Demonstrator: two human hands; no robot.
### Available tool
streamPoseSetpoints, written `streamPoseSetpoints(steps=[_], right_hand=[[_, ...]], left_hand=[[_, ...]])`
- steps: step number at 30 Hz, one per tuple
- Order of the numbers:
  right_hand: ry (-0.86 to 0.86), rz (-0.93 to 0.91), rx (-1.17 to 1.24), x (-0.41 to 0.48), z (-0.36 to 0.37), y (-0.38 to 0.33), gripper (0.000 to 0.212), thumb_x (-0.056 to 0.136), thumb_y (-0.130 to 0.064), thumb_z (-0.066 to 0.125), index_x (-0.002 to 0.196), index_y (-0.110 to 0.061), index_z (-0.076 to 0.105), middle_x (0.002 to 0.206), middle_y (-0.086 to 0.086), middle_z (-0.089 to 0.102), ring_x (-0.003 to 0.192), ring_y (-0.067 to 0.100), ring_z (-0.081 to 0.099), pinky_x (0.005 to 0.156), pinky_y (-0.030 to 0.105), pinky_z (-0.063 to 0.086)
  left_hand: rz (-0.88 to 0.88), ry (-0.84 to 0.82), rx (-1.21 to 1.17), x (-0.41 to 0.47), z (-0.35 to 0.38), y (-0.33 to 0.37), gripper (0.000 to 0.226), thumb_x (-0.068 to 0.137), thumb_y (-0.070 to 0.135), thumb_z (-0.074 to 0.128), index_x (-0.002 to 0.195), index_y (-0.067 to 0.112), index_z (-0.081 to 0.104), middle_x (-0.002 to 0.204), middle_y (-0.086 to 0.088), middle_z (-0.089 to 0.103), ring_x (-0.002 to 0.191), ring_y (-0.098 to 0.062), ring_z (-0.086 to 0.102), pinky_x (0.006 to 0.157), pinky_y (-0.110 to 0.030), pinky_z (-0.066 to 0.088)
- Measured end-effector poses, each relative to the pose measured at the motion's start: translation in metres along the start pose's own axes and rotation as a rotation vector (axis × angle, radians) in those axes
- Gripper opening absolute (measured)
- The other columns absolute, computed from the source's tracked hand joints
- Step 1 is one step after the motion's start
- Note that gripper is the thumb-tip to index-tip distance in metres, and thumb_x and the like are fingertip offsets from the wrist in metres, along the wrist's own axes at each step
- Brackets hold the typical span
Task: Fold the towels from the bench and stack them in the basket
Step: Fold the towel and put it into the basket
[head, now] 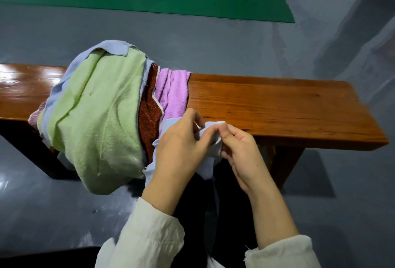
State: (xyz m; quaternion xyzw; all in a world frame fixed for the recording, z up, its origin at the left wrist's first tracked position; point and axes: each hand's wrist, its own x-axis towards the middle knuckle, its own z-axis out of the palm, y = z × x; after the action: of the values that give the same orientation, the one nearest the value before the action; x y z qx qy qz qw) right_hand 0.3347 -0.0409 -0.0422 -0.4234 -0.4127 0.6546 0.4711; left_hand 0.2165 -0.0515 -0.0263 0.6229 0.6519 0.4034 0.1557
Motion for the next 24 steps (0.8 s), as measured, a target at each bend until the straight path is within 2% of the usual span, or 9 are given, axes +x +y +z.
streamPoseSetpoints(steps=[3, 6, 8, 11, 13, 16, 19, 21, 24], right_hand=[[0.183, 0.032, 0.153, 0.005, 0.000, 0.007, 0.032, 0.101, -0.024, 0.037, 0.094, -0.011, 0.066, 0.084, 0.004, 0.072, 0.076, 0.014, 0.067, 0.068, 0.023, 0.053], [0.425, -0.001, 0.300, 0.012, -0.006, 0.012, 0.035, 0.103, -0.024, 0.035, 0.089, -0.007, 0.063, 0.077, 0.004, 0.070, 0.068, 0.009, 0.068, 0.062, 0.019, 0.054], [0.541, -0.041, 0.361, 0.017, -0.014, 0.015, 0.035, 0.104, -0.023, 0.036, 0.086, -0.007, 0.062, 0.073, 0.002, 0.069, 0.065, 0.006, 0.068, 0.061, 0.016, 0.053], [0.671, -0.070, 0.389, 0.023, -0.028, 0.021, 0.033, 0.104, -0.024, 0.037, 0.087, -0.009, 0.061, 0.083, 0.004, 0.067, 0.071, 0.008, 0.067, 0.066, 0.018, 0.053], [0.734, -0.082, 0.382, 0.026, -0.036, 0.025, 0.031, 0.103, -0.024, 0.037, 0.088, -0.010, 0.060, 0.089, 0.005, 0.065, 0.077, 0.009, 0.064, 0.071, 0.019, 0.052], [0.796, -0.095, 0.356, 0.029, -0.041, 0.029, 0.029, 0.103, -0.023, 0.039, 0.087, -0.013, 0.061, 0.090, 0.001, 0.064, 0.075, 0.004, 0.063, 0.070, 0.016, 0.050], [0.831, -0.095, 0.313, 0.032, -0.042, 0.034, 0.029, 0.103, -0.023, 0.039, 0.090, -0.012, 0.062, 0.089, -0.002, 0.064, 0.070, -0.001, 0.064, 0.066, 0.012, 0.049], [0.828, -0.094, 0.266, 0.032, -0.042, 0.037, 0.032, 0.103, -0.024, 0.039, 0.108, -0.004, 0.063, 0.095, 0.000, 0.065, 0.082, 0.004, 0.064, 0.075, 0.015, 0.051], [0.834, -0.105, 0.221, 0.032, -0.043, 0.037, 0.034, 0.104, -0.026, 0.037, 0.115, -0.004, 0.061, 0.103, 0.004, 0.066, 0.094, 0.012, 0.063, 0.085, 0.021, 0.050]], left_hand=[[0.071, -0.215, -0.044, 0.002, -0.002, -0.020, 0.025, 0.085, 0.039, 0.067, 0.084, 0.020, 0.052, 0.059, 0.009, 0.051, 0.057, 0.004, 0.048, 0.056, -0.013, 0.034], [0.097, -0.383, 0.032, 0.002, -0.011, -0.057, 0.030, 0.080, 0.050, 0.066, 0.069, 0.026, 0.050, 0.057, 0.009, 0.049, 0.054, 0.003, 0.045, 0.055, -0.013, 0.032], [0.041, -0.396, 0.078, 0.002, -0.022, -0.084, 0.041, 0.071, 0.061, 0.059, 0.059, 0.022, 0.050, 0.050, 0.007, 0.043, 0.051, -0.004, 0.041, 0.052, -0.017, 0.031], [-0.077, -0.410, 0.133, 0.000, -0.041, -0.119, 0.054, 0.064, 0.069, 0.054, 0.052, 0.018, 0.043, 0.046, 0.005, 0.035, 0.047, -0.007, 0.031, 0.050, -0.024, 0.028], [-0.134, -0.401, 0.154, 0.001, -0.051, -0.133, 0.058, 0.059, 0.073, 0.053, 0.056, 0.015, 0.046, 0.048, 0.005, 0.032, 0.049, -0.007, 0.028, 0.048, -0.026, 0.025], [-0.169, -0.342, 0.181, 0.004, -0.065, -0.147, 0.063, 0.056, 0.075, 0.054, 0.062, 0.012, 0.051, 0.048, 0.002, 0.040, 0.049, -0.009, 0.034, 0.049, -0.026, 0.031], [-0.124, -0.320, 0.314, 0.010, -0.076, -0.153, 0.065, 0.064, 0.084, 0.041, 0.062, 0.019, 0.048, 0.051, 0.003, 0.050, 0.052, -0.013, 0.047, 0.055, -0.033, 0.039], [-0.080, -0.309, 0.428, 0.018, -0.080, -0.154, 0.069, 0.072, 0.086, 0.022, 0.063, 0.021, 0.044, 0.059, 0.003, 0.054, 0.059, -0.018, 0.052, 0.057, -0.035, 0.040], [0.118, -0.241, 0.562, 0.034, -0.083, -0.153, 0.050, 0.083, 0.068, 0.020, 0.073, 0.026, 0.046, 0.072, 0.006, 0.050, 0.067, -0.019, 0.051, 0.059, -0.031, 0.032]])
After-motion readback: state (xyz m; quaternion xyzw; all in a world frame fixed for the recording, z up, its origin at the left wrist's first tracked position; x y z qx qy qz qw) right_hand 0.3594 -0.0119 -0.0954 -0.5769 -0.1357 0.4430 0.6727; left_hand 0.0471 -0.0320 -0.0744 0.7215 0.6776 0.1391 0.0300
